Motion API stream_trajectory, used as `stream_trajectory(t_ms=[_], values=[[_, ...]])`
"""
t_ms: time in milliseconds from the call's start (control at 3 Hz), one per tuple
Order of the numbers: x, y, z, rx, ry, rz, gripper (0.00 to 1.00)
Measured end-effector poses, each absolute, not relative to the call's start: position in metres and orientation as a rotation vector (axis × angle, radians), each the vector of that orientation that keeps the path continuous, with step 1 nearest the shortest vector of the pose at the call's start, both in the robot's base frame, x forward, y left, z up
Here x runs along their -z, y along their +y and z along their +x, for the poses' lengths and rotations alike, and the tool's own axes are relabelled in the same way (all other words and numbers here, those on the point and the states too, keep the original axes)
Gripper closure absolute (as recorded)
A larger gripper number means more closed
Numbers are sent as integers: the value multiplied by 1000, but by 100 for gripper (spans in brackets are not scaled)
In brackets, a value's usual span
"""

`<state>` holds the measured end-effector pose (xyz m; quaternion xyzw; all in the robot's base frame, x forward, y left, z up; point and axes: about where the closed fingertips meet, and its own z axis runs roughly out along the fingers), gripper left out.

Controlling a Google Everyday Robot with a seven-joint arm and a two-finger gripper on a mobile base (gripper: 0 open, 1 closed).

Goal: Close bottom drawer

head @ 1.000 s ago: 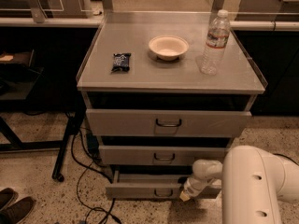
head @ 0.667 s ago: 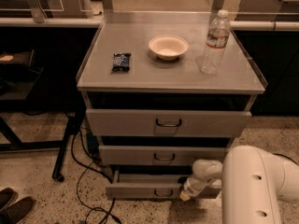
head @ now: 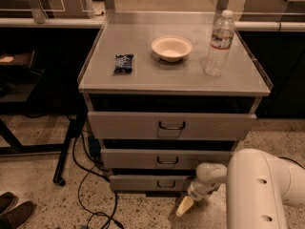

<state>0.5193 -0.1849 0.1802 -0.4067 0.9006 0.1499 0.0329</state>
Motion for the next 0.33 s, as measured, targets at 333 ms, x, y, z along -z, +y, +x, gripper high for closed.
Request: stream_trajectory(t_ms=[333], values=[[-180, -185, 519, -461, 2772, -1252, 0]])
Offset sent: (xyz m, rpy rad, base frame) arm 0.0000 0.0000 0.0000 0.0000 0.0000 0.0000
